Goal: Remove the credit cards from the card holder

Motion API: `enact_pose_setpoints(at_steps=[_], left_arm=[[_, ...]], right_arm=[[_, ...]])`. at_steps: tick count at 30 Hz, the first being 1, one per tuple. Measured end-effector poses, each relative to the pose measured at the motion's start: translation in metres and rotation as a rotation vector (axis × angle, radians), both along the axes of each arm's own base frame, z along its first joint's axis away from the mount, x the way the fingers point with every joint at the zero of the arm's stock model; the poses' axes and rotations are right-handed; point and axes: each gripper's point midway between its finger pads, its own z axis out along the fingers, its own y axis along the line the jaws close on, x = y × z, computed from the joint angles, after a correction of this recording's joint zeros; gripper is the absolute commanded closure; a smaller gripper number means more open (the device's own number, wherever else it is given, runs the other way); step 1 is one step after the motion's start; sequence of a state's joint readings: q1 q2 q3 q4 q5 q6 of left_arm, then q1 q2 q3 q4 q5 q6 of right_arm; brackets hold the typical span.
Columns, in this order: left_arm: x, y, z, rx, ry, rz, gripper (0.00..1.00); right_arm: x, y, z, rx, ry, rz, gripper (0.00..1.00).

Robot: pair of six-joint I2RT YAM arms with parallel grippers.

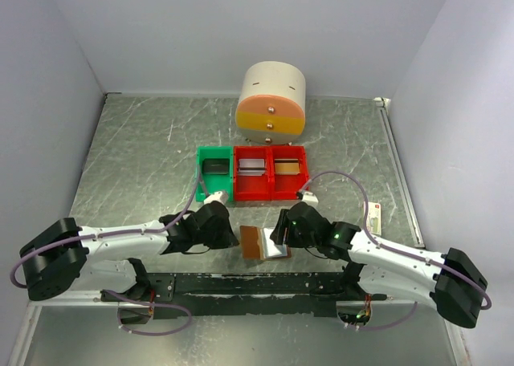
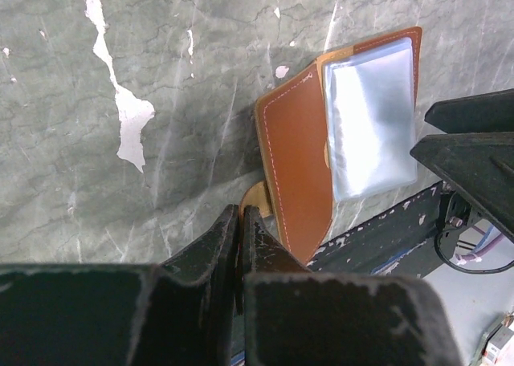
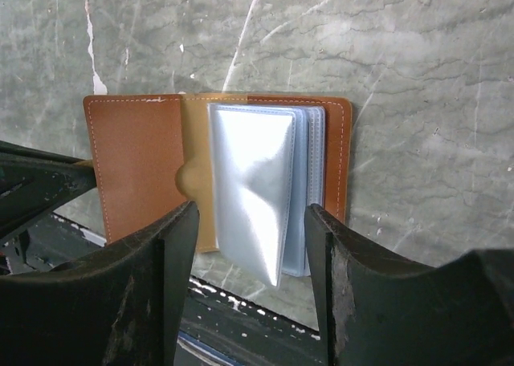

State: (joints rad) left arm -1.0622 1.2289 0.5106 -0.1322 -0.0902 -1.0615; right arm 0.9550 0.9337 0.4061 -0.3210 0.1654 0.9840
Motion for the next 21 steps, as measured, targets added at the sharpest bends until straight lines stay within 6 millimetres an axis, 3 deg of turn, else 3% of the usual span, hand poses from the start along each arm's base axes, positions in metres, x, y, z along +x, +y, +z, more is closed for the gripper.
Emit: enact_pose_setpoints(at_steps=[9, 21], left_arm=[[0.001, -0.001, -0.001, 0.008, 0.0, -0.004, 0.93], [0.001, -0.002, -0.004, 0.023, 0.006, -0.009, 0.93]], right_arm=[[-0.005, 0.008, -0.01, 0.024, 0.04, 0.022, 0.46], [-0.005, 0.031, 0.003, 0.131, 0.032, 0.073, 0.46]])
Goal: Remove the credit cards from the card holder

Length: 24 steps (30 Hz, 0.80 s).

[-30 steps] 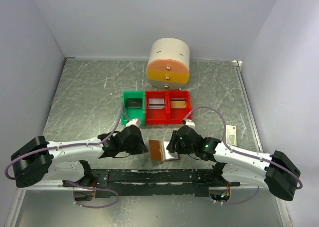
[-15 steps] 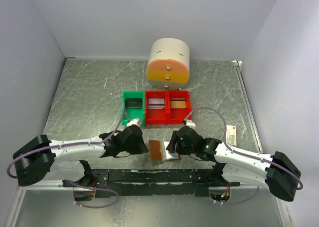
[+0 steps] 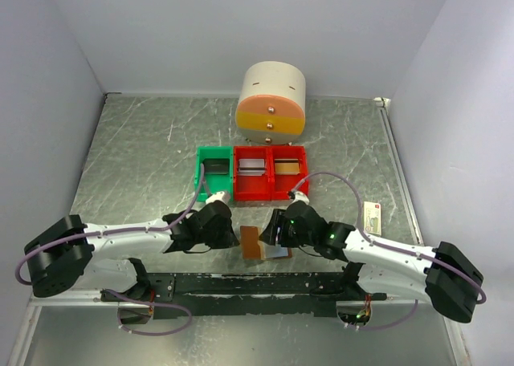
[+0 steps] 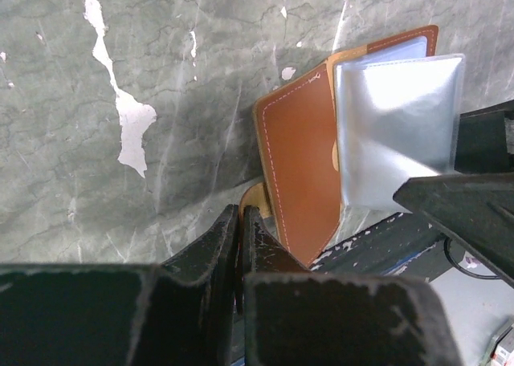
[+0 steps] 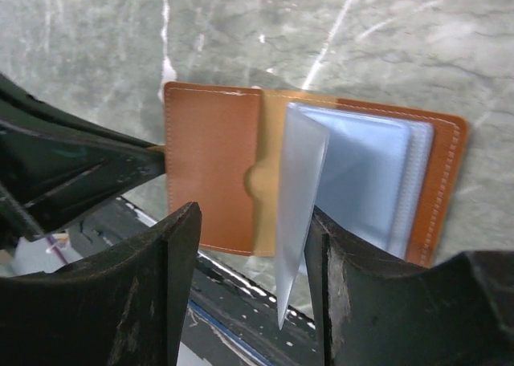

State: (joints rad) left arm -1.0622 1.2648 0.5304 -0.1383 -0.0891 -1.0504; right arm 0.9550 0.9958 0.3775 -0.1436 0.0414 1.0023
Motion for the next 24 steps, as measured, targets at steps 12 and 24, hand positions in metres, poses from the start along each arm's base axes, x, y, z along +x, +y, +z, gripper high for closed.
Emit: enact_pose_setpoints(at_steps=[12, 24], left_arm=[[0.0, 0.001, -0.002, 0.006, 0.002, -0.002, 0.9], [-0.003, 0.004, 0.0, -0.028, -0.002, 0.012, 0.55]], right_arm=[[-0.004, 0.048, -0.007, 0.116, 0.045, 0.15, 0.44], [0.001, 0.061, -0.013, 0.221, 0.06, 0.102, 0.46]])
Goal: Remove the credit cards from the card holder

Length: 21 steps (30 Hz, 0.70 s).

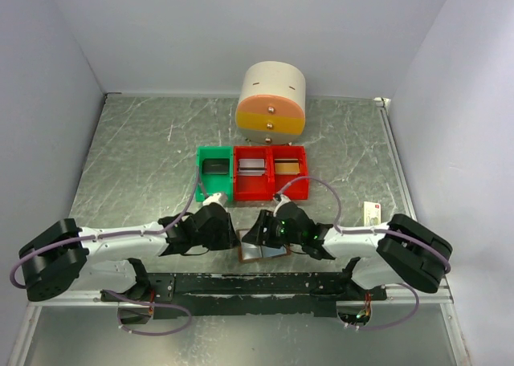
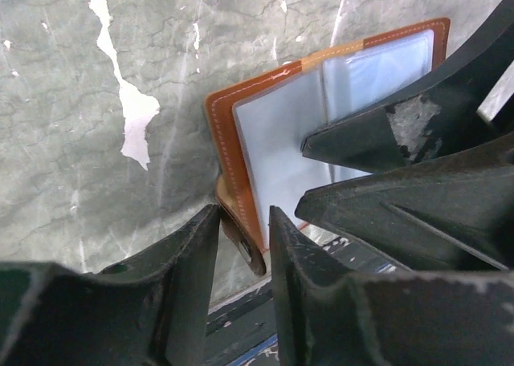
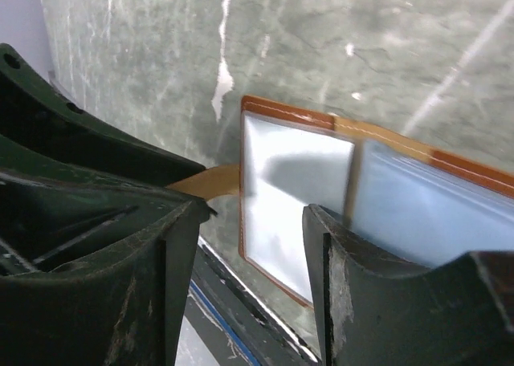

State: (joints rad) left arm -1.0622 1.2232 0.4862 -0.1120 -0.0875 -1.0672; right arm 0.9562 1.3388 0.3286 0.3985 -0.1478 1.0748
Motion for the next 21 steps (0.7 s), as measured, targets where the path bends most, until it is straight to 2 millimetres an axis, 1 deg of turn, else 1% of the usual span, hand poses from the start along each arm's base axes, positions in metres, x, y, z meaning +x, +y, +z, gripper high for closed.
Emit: enact_pose_setpoints(at_steps=[3, 6, 9, 13, 15, 17, 21], left_arm=[[0.001, -0.003, 0.002, -0.019, -0.005, -0.001, 0.47], [0.003, -0.009, 0.007, -0.046, -0.018, -0.006, 0.47], [0.004, -0.014, 0.008, -0.062, -0.022, -0.014, 0.49], [0.003, -0.013, -0.008, -0.019, 0.009, -0.012, 0.51], [0.004, -0.016, -0.01, -0.009, 0.016, -0.011, 0.52], [0.006, -0.02, -0.01, -0.002, 0.02, -0.011, 0.56], [0.008, -0.023, -0.01, 0.012, 0.026, -0.011, 0.62]], right_arm=[[-0.002, -0.009, -0.005, 0.006, 0.015, -0.046, 0.46], [-0.001, -0.015, -0.004, 0.022, 0.017, -0.081, 0.46], [-0.001, -0.019, -0.004, 0.03, 0.021, -0.109, 0.47], [0.0, -0.023, -0.004, 0.04, 0.027, -0.138, 0.47], [0.0, -0.024, -0.004, 0.043, 0.028, -0.146, 0.47], [0.0, -0.024, -0.003, 0.046, 0.026, -0.148, 0.48], [0.0, -0.024, -0.001, 0.048, 0.02, -0.145, 0.48]])
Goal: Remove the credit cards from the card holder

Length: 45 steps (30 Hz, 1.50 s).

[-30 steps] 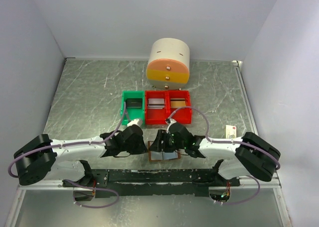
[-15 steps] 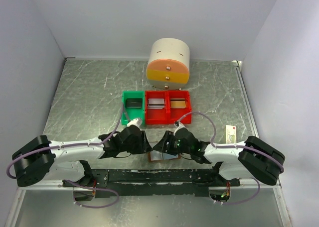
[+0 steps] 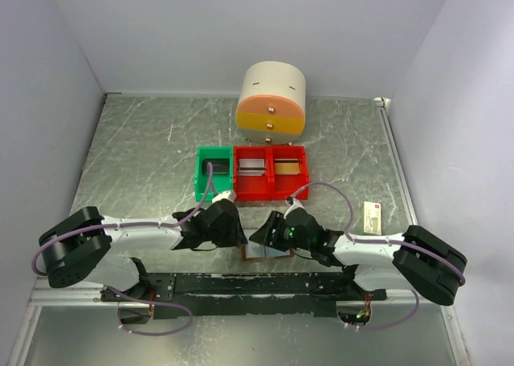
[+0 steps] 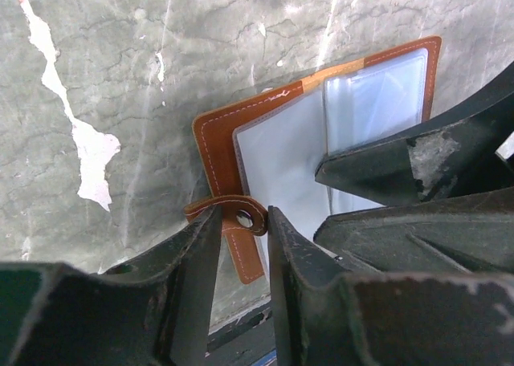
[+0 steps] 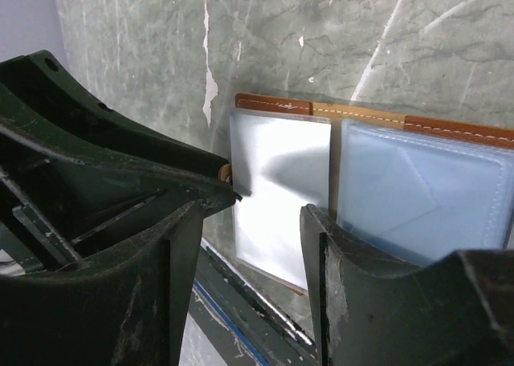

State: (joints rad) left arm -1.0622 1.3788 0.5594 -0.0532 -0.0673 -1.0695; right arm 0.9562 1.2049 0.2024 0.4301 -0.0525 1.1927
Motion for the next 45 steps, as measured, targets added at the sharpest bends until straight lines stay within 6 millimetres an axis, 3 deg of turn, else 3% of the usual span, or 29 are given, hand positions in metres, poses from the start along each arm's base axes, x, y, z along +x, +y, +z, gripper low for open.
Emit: enact_pose_setpoints(at_steps=[4, 8, 12, 17, 22, 29, 45], left_arm=[[0.0, 0.001, 0.0, 0.014, 0.001, -0.002, 0.64], [0.0, 0.003, -0.003, 0.034, 0.006, -0.003, 0.64], [-0.001, 0.003, -0.005, 0.043, 0.006, -0.008, 0.64], [-0.001, 0.002, -0.005, 0.049, 0.006, -0.014, 0.65], [-0.001, 0.002, -0.005, 0.054, 0.006, -0.019, 0.65], [-0.001, 0.002, -0.005, 0.056, 0.006, -0.019, 0.65], [-0.001, 0.003, -0.006, 0.063, 0.004, -0.023, 0.66]], right_arm=[[0.003, -0.003, 0.01, -0.028, -0.024, 0.0, 0.47], [0.017, -0.011, 0.042, -0.069, -0.104, -0.045, 0.46], [0.027, -0.032, 0.06, -0.151, -0.152, -0.117, 0.46], [0.017, -0.061, 0.033, -0.297, -0.096, -0.134, 0.47], [0.004, -0.074, 0.009, -0.359, -0.047, -0.112, 0.5], [0.0, -0.071, -0.002, -0.377, -0.015, -0.086, 0.52], [0.001, -0.057, -0.002, -0.309, -0.033, -0.046, 0.52]])
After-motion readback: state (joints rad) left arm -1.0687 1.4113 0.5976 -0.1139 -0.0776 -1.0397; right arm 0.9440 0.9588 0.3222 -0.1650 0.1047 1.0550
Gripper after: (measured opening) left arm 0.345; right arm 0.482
